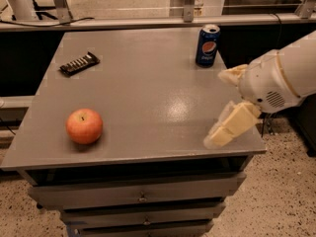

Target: Move apple near pepsi can

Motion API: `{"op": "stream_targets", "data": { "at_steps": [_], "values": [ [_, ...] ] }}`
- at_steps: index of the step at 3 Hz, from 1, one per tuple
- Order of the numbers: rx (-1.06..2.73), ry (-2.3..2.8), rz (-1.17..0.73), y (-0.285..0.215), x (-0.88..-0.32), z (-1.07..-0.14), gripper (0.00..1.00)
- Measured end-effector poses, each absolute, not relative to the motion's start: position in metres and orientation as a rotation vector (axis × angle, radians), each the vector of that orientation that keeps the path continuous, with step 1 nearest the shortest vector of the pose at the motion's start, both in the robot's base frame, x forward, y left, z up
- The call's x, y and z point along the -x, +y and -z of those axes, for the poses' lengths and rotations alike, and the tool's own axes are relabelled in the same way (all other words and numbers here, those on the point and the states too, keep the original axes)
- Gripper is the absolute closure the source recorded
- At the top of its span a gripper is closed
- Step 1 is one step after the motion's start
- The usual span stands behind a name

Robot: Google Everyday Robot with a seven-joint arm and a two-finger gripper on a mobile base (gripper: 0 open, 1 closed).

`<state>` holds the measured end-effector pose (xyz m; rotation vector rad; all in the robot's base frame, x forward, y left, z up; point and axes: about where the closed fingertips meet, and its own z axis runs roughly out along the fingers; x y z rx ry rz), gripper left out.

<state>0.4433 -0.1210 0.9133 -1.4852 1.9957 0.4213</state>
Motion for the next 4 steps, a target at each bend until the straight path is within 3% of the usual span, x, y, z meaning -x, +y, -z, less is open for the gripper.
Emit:
{"op": "stream_targets", "data": {
  "at_steps": [2,4],
  "values": [
    [1.338,1.703,-0.747,-0.007,-0.434,-0.921,0.0],
    [1.304,1.656,-0.818,0.015,-0.427,-0.939,0.0]
  ]
}}
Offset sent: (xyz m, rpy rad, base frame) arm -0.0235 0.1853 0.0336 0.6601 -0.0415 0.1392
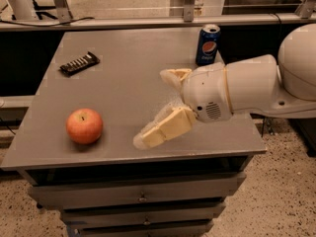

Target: Move apple near pepsi can

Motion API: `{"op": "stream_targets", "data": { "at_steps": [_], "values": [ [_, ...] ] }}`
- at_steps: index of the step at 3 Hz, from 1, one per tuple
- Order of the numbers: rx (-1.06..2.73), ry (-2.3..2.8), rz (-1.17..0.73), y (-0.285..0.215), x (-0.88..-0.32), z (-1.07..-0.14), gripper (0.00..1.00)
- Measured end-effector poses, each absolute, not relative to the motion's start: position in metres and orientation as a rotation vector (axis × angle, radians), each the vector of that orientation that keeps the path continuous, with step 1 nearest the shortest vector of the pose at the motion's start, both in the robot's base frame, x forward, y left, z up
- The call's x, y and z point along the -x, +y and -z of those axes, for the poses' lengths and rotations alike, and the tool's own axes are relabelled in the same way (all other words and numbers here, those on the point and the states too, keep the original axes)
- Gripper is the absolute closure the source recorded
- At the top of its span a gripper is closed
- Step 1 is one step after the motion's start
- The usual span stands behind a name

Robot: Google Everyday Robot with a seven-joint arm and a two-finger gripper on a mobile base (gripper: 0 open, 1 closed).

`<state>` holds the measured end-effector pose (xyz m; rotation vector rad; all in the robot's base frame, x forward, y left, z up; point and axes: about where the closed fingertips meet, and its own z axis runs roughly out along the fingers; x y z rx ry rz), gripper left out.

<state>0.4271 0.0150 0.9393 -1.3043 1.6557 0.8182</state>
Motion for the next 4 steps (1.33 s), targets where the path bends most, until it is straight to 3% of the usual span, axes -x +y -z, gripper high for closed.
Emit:
{"op": "stream_targets", "data": {
  "at_steps": [1,4],
  "values": [
    [1.315,1.622,-0.825,0.024,-0.428,-0.939,0.0],
    [1.283,1.395,-0.979,0.134,-0.46,-0.883,0.0]
  ]
}}
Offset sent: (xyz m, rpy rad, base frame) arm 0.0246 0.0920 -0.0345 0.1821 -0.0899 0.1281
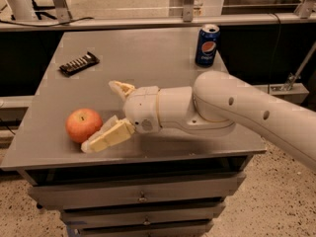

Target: Move apple near pepsi can

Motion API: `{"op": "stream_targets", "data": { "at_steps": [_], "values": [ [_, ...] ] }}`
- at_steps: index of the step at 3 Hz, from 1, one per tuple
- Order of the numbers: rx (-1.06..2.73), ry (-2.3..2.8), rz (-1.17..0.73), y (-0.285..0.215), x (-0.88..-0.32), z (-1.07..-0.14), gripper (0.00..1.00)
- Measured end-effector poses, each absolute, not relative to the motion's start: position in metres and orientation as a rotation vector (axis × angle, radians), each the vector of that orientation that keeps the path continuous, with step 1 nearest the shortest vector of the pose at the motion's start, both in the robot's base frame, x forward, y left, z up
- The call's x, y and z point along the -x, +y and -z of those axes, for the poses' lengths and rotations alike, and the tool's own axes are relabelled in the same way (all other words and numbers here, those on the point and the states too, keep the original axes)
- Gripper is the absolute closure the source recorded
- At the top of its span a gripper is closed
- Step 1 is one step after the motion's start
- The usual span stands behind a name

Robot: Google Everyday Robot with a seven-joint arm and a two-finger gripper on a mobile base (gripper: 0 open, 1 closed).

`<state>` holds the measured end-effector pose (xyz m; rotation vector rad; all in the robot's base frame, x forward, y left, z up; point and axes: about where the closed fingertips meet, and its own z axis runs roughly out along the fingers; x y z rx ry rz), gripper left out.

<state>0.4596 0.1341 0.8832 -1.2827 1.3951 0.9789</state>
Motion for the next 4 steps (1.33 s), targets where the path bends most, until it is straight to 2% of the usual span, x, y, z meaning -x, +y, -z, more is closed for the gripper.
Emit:
{"op": "stream_targets", "data": {
  "at_steps": [1,2,4],
  "values": [
    [1.252,1.366,-1.012,0.158,-0.467,-0.865,0.0],
    [1.235,1.355,-1.046,0.175,-0.466,-0.854,0.17],
    [1.211,1.36,-1.066,0.18,-0.461,-0.847,0.63]
  ]
}}
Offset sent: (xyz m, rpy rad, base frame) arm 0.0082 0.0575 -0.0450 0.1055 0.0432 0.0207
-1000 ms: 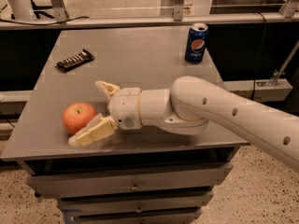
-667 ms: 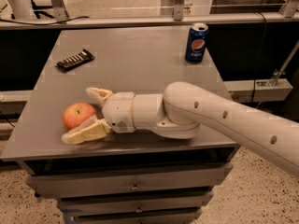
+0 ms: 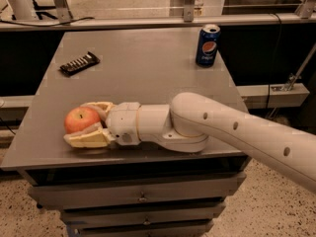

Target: Move apple near pepsi can

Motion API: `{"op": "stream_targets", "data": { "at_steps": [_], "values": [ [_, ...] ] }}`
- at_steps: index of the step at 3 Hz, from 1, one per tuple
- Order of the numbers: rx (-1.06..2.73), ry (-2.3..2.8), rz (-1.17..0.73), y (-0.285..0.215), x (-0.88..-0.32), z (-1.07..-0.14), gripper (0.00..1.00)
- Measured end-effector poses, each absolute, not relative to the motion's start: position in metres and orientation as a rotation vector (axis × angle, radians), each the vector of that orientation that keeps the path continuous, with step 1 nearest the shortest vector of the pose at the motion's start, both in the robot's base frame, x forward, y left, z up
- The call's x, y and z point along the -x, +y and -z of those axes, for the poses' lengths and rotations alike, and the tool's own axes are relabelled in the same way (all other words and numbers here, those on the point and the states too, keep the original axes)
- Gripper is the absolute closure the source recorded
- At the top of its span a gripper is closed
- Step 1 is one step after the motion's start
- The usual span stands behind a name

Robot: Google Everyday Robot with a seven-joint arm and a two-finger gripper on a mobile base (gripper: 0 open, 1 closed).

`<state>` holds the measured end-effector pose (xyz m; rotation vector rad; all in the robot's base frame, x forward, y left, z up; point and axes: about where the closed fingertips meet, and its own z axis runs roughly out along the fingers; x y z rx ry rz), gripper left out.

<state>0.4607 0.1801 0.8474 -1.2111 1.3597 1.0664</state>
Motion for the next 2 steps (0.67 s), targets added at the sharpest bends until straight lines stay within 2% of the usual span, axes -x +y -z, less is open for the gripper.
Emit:
{"op": "stream_targets", "data": {
  "at_steps": [1,2],
  "values": [
    [1.185,1.368,-1.043,0.166,-0.461,-0.854,0.87],
    [1.137,1.375,-0.984,0.131,-0.471,-0.871,1.0]
  ]
}}
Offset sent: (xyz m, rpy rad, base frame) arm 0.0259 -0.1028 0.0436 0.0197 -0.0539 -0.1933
